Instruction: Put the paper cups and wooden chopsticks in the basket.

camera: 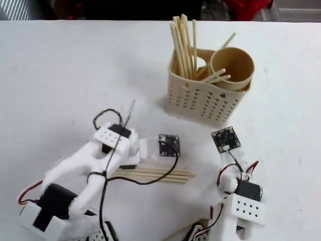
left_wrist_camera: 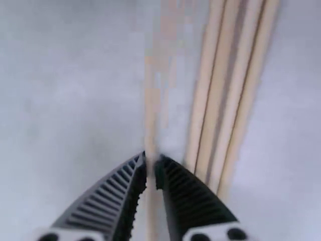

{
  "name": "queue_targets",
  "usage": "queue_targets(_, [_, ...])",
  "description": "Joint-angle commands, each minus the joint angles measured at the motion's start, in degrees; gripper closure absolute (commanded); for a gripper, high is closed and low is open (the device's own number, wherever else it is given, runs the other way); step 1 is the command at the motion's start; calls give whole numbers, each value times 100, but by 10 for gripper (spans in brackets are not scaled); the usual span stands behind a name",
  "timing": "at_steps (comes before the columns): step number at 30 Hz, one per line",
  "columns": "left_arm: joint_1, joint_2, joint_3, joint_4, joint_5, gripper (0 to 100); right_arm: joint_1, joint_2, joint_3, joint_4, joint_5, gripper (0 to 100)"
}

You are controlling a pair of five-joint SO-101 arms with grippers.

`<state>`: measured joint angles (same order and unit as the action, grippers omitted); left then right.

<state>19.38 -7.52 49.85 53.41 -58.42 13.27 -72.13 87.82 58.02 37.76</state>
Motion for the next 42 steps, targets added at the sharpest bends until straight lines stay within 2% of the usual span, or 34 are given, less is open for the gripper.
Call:
queue_targets(1, [22,-101,-53,-105,88,974,75,-75,-26,-101,62,981])
queue_targets(7, [22,-127,-246,53,105,978,75,-75,-26,-101,62,981])
queue_targets(17, [-92,-145,-2409,2101,114,978,75,-75,-26,-101,62,981])
queue_targets(23, [-505,-145,-3824,3323,53,978,75,-75,-26,-101,62,981])
queue_targets(29, [-866,-154,-4835,4501,-334,978,75,-75,-26,-101,62,981])
queue_targets(34, [-1297,-198,-5644,4791,-290,978,75,-75,-26,-101,62,981])
queue_targets(36, [-1323,-400,-5952,4686,26,977,75,-75,-26,-101,62,981])
queue_targets(39, [-1077,-892,-6365,4220,1213,977,66,-75,-26,-101,62,981])
queue_targets(42, [-611,-1429,-6523,3393,2382,977,66,-75,-18,-101,62,981])
